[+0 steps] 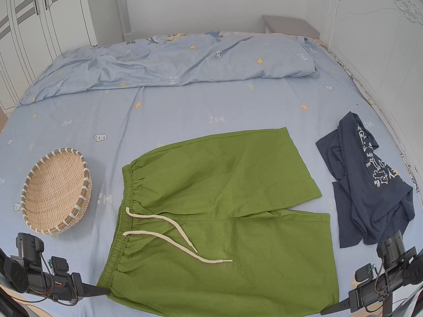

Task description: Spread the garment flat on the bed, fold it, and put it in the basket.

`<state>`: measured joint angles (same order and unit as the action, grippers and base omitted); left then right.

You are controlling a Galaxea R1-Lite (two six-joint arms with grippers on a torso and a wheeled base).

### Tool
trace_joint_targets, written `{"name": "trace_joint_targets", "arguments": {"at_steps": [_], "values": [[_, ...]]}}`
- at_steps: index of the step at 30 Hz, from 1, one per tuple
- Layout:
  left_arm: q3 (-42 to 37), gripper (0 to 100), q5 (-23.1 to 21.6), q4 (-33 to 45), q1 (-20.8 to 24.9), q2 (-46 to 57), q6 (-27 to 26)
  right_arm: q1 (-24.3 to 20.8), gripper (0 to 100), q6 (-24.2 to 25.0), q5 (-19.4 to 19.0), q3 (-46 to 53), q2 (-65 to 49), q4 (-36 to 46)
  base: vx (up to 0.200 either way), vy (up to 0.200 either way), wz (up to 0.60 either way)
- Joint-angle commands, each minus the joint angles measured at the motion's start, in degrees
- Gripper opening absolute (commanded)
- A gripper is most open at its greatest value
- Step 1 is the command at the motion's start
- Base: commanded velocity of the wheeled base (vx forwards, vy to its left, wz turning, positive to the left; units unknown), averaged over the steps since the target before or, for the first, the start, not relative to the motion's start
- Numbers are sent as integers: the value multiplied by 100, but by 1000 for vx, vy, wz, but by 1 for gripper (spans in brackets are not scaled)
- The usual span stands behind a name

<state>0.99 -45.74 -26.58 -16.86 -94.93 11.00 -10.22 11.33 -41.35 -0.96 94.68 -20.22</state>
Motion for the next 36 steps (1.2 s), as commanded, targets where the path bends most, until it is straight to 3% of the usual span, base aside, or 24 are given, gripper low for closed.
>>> {"name": "trace_joint_targets", "arguments": {"at_steps": [1,5,15,20,25,31,36], "values": [[-90,0,12,715,-72,976,-36,-16,0,1,4,96,-1207,836,0,0,0],[-90,0,30,1190,-133,1310,-36,-24,0,10,-5,96,-1954,1398,0,0,0],[297,0,4,1445,-37,1495,96,72,0,142,13,-405,-2332,1565,0,0,0],[1466,0,4,2693,306,1741,562,20,0,871,75,-1828,-2815,2321,0,0,0],[2705,0,-5,3712,631,1873,896,55,0,915,83,-3340,-2762,3183,0,0,0],[3540,0,4,3906,877,1794,1344,72,0,942,101,-4316,-2147,3209,0,0,0],[4454,0,12,3879,1071,1345,2003,55,0,1091,356,-5230,-1558,3174,0,0,0]]}}
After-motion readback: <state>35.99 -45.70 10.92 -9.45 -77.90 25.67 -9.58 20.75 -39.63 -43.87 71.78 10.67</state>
